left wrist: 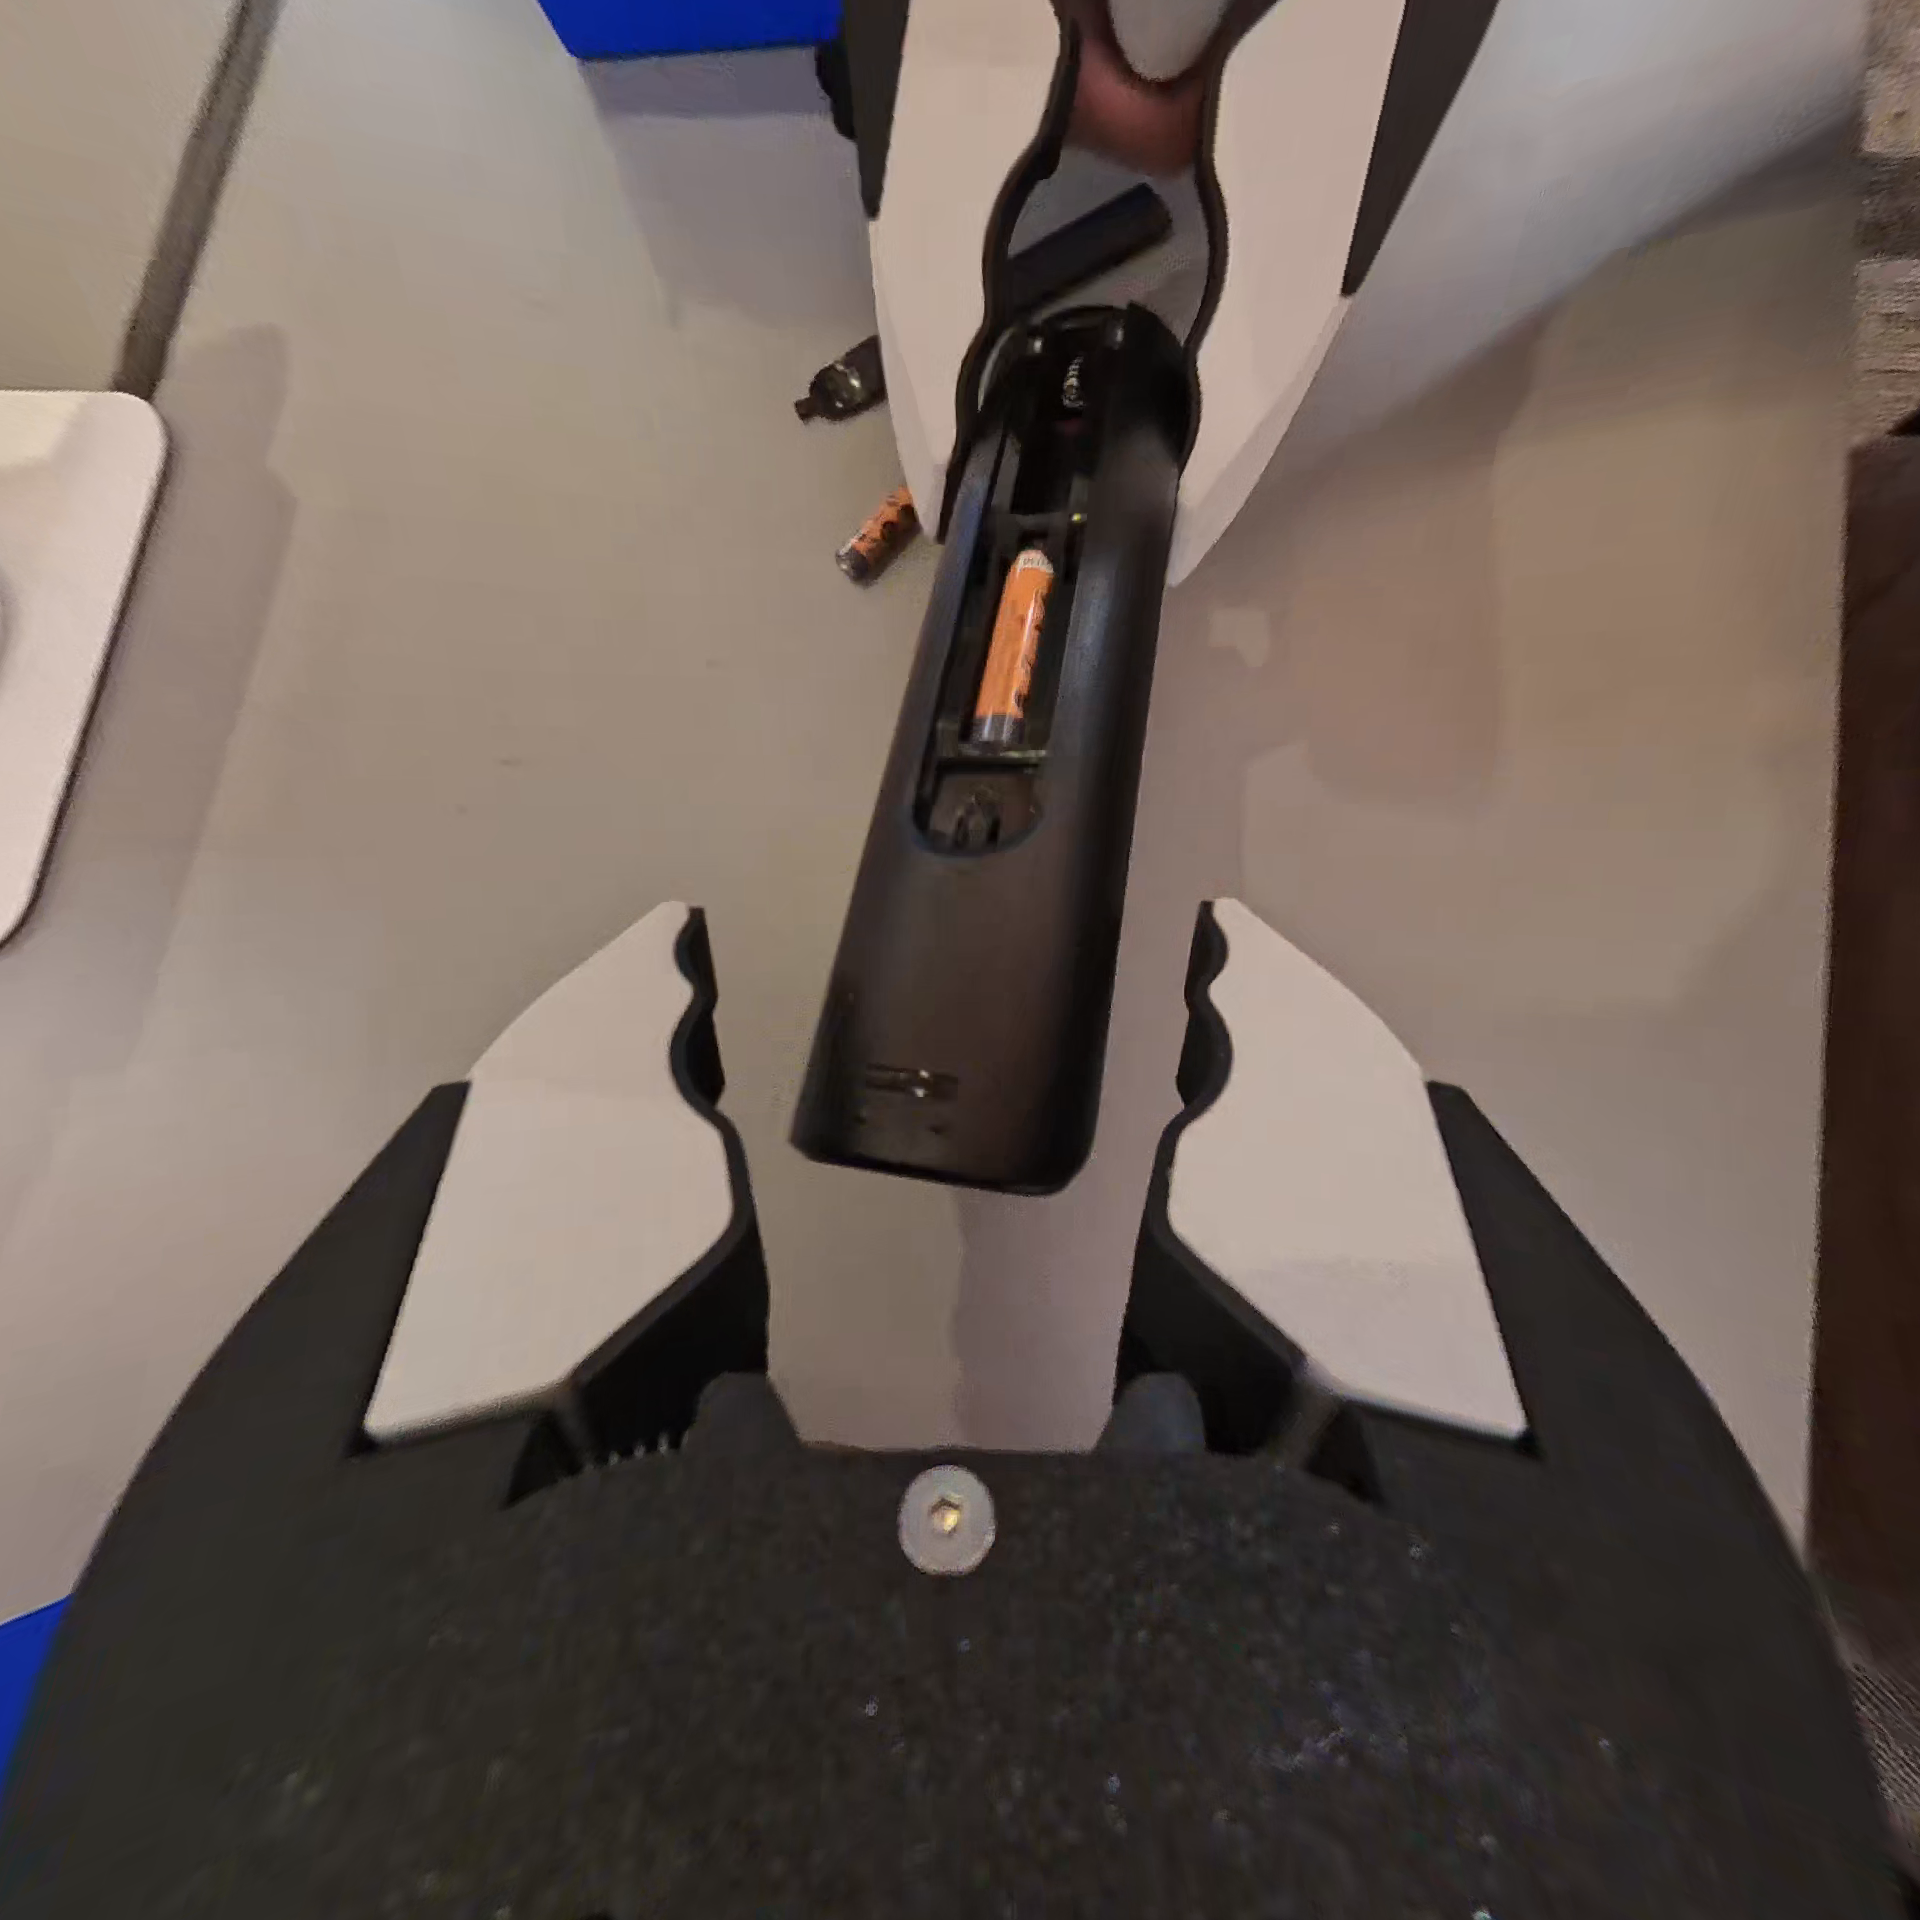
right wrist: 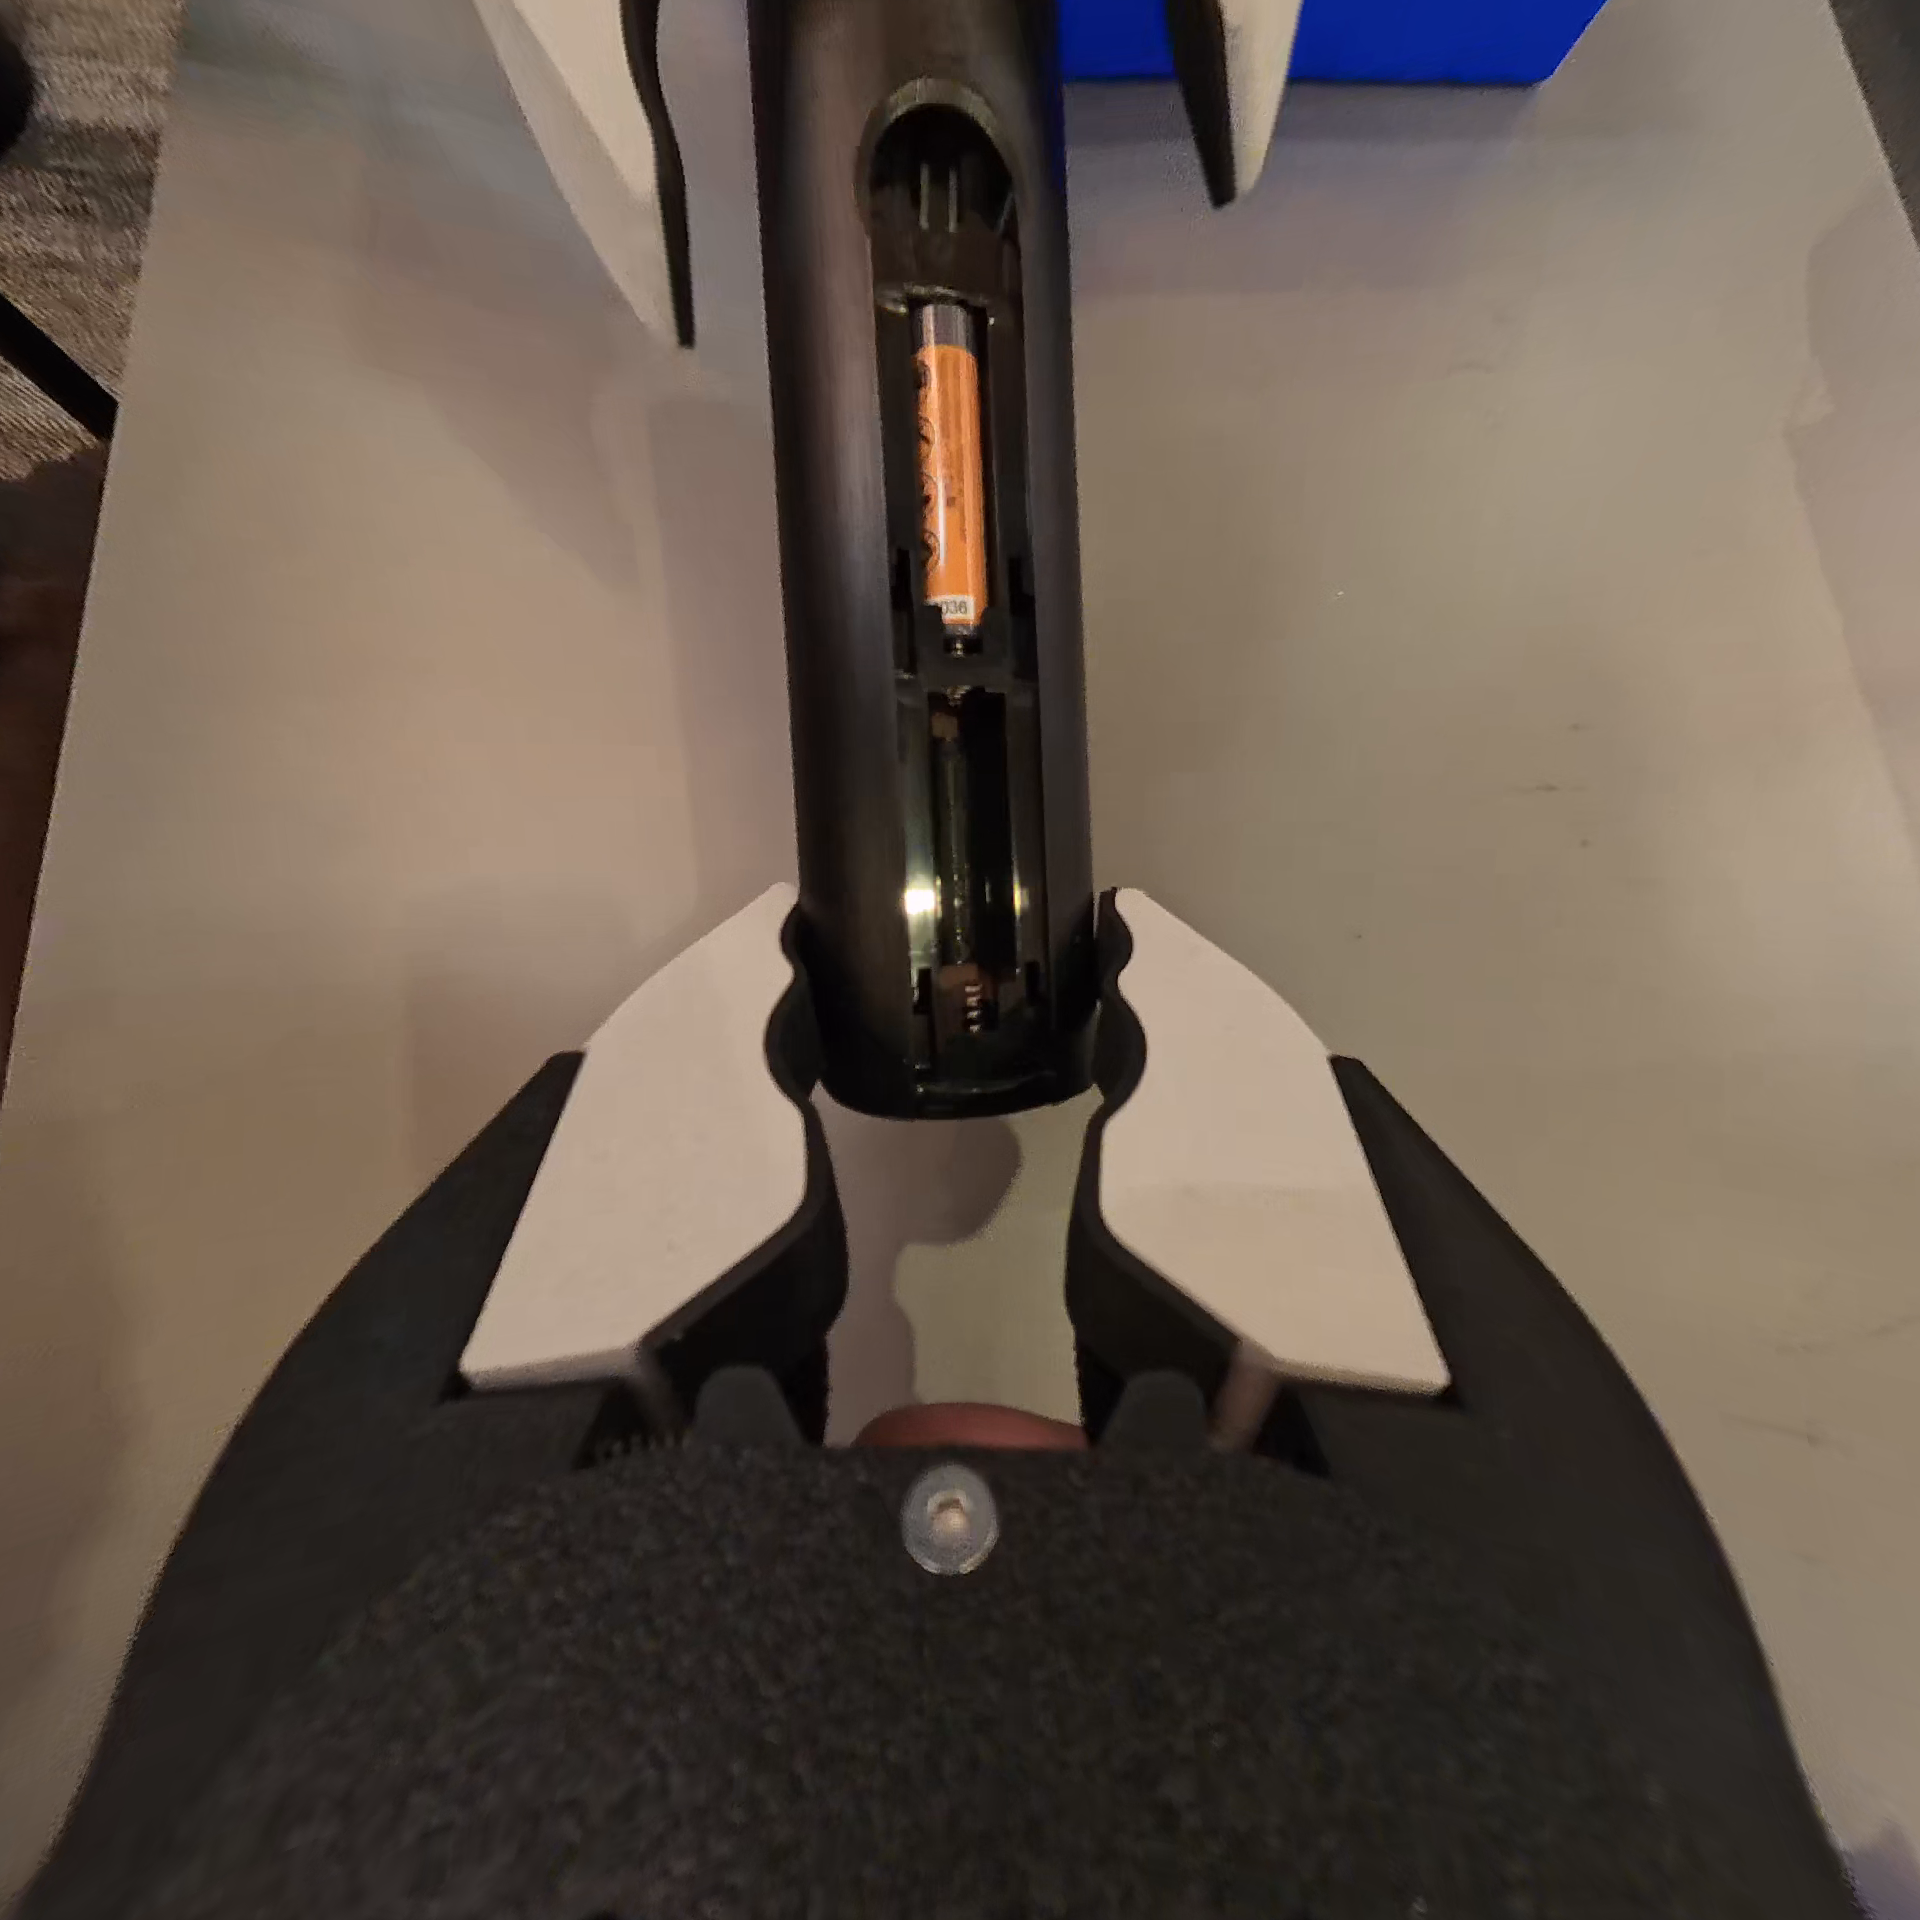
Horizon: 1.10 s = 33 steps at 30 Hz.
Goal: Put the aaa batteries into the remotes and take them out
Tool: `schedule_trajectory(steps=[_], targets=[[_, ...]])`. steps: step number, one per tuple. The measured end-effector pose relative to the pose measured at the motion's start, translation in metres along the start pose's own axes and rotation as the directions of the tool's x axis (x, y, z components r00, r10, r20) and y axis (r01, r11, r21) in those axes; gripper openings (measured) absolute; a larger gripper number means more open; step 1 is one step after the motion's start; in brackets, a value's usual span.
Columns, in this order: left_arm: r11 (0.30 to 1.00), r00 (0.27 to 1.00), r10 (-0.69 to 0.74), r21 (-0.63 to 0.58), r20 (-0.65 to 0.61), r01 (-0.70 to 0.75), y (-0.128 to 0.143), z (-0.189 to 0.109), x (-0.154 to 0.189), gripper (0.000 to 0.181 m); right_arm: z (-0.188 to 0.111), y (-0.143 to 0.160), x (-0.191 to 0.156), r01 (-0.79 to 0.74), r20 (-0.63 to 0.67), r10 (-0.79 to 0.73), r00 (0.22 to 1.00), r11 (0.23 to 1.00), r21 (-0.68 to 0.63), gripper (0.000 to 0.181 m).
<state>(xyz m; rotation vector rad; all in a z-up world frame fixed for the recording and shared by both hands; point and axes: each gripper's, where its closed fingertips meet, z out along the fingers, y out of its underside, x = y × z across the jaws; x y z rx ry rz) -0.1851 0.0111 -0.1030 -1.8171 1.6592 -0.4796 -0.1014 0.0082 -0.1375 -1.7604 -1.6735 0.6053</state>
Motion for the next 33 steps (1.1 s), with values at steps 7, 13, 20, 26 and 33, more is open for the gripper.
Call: schedule_trajectory(steps=[7,13,20,26,33], targets=[[0.992,0.973,-0.002,-0.125,-0.232,-0.027,0.016,0.022,0.023,0.08,0.002,-0.004,-0.007,0.021,0.012,-0.021,1.0,1.0,-0.006,0.05],[0.997,0.97,0.009,0.073,-0.241,0.009,-0.005,0.033,0.024,0.065,-0.001,0.001,-0.005,0.023,-0.005,-0.023,1.0,0.999,-0.043,0.05],[0.993,0.982,0.034,0.117,-0.185,-0.013,0.001,0.048,0.024,0.061,0.001,0.013,-0.004,0.04,-0.022,-0.043,0.999,0.991,-0.127,0.05],[0.972,0.99,0.041,0.236,-0.137,-0.008,-0.007,0.051,0.021,0.06,-0.01,0.008,0.005,0.051,-0.073,-0.055,0.996,0.997,-0.065,0.054],[0.914,0.996,-0.089,0.398,0.018,0.074,-0.006,0.039,0.004,0.061,-0.057,0.003,0.032,-0.091,-0.171,0.098,0.98,0.995,0.051,0.069]])
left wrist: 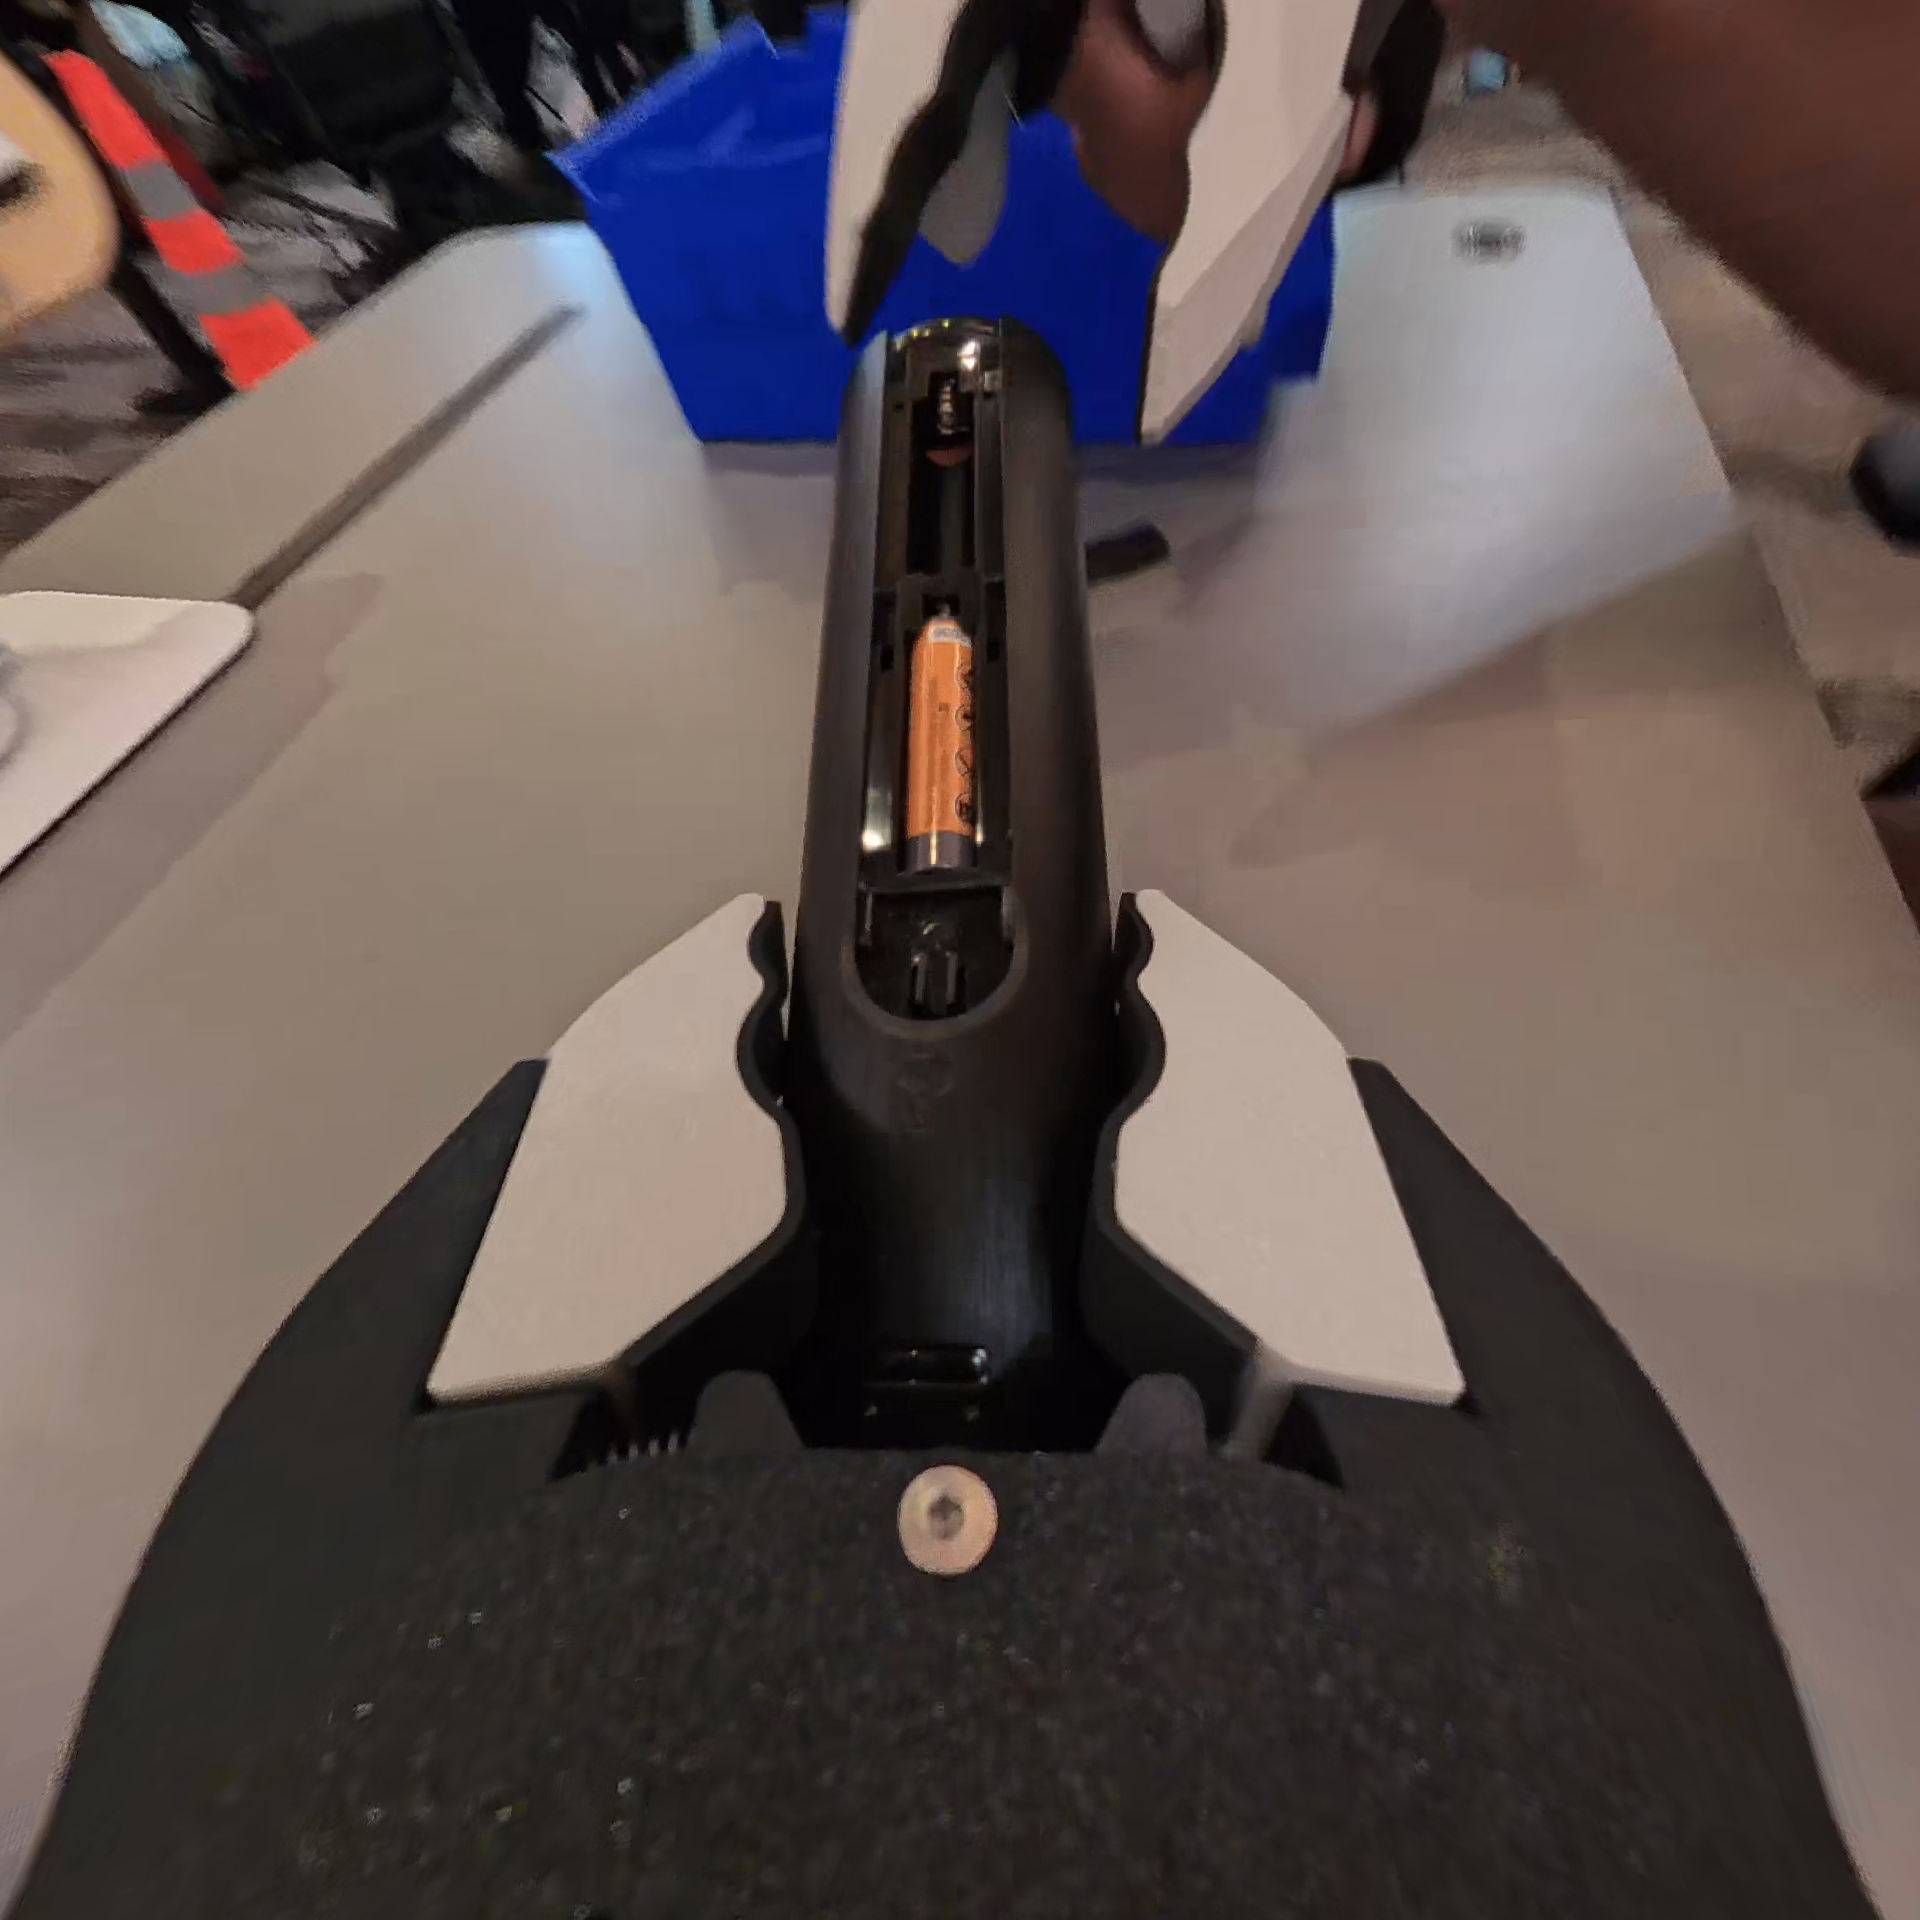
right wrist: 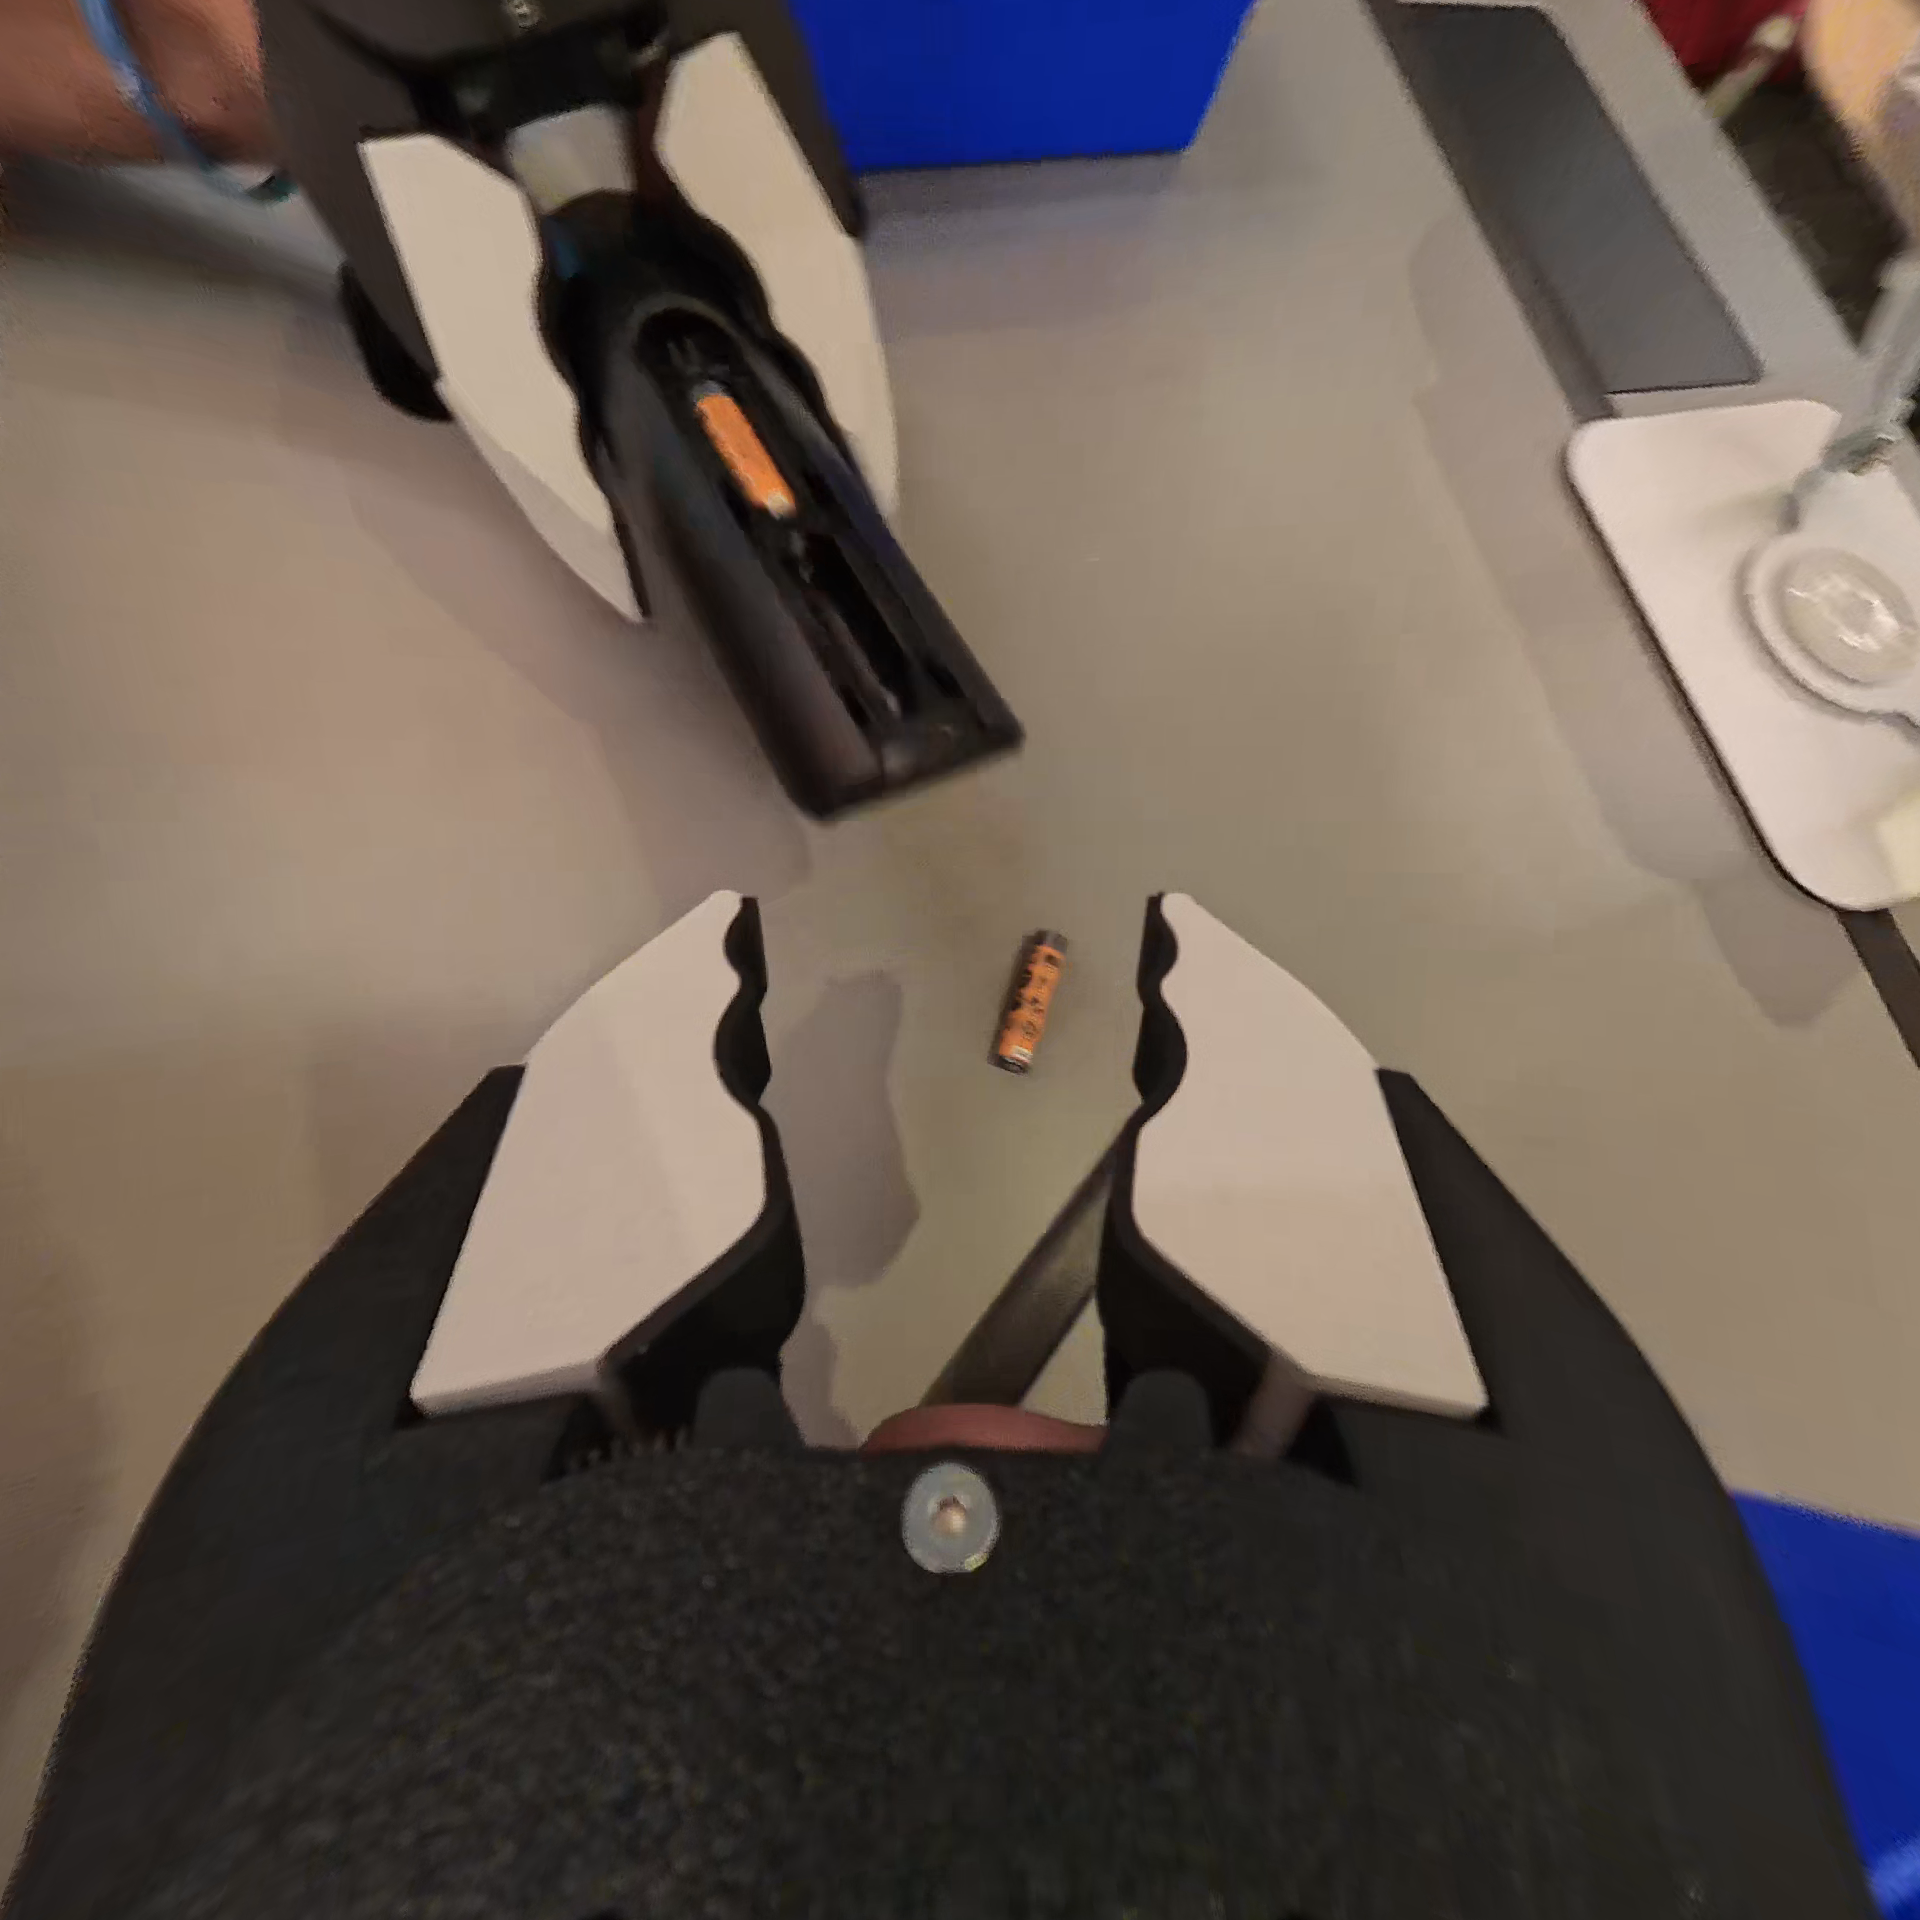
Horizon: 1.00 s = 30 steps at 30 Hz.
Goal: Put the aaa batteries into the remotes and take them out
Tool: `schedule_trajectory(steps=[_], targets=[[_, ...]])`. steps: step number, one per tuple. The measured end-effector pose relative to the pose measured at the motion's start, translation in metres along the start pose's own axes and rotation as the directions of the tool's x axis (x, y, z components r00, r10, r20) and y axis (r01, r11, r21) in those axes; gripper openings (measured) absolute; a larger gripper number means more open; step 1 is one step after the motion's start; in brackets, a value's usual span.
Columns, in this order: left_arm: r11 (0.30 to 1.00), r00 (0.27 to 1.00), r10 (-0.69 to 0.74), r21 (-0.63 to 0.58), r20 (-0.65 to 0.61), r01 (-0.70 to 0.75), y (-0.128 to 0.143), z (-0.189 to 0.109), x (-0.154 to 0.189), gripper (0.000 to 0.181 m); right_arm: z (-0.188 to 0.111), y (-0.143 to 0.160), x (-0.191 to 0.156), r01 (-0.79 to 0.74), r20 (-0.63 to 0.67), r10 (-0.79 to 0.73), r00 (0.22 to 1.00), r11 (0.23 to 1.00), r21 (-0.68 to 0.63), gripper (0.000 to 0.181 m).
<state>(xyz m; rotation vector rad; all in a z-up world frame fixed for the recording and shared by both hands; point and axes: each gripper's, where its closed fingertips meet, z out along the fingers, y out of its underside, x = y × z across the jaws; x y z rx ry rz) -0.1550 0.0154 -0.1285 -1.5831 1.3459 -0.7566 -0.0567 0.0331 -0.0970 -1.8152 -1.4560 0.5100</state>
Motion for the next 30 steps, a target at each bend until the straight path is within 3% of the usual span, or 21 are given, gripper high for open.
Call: schedule_trajectory(steps=[4,10,14,20,25,30], targets=[[0.979,0.993,-0.117,0.17,0.033,0.11,-0.014,-0.016,-0.01,0.06,-0.008,0.007,0.019,-0.133,-0.059,0.132,0.989,0.991,-0.015,0.066],[0.976,0.969,-0.179,0.152,0.171,0.154,-0.004,-0.021,-0.036,0.06,0.032,0.042,0.012,-0.184,-0.069,0.173,0.982,0.961,-0.204,0.062],[0.952,0.963,-0.255,0.196,0.082,0.236,-0.006,-0.022,-0.032,0.06,0.053,0.058,0.013,-0.213,-0.096,0.194,0.976,0.938,-0.274,0.056],[0.962,0.969,-0.24,0.147,0.061,0.229,-0.001,-0.017,-0.029,0.06,0.058,0.069,0.016,-0.194,-0.129,0.157,0.979,0.909,-0.368,0.035],[0.98,0.981,-0.186,0.086,0.061,0.18,0.005,-0.013,-0.025,0.06,0.06,0.064,0.018,-0.179,-0.079,0.161,0.984,0.887,-0.425,0.03],[0.972,0.976,-0.215,0.102,0.037,0.21,0.004,-0.015,-0.026,0.061,0.066,0.068,0.027,-0.135,-0.042,0.13,0.991,0.868,-0.478,0.026]])
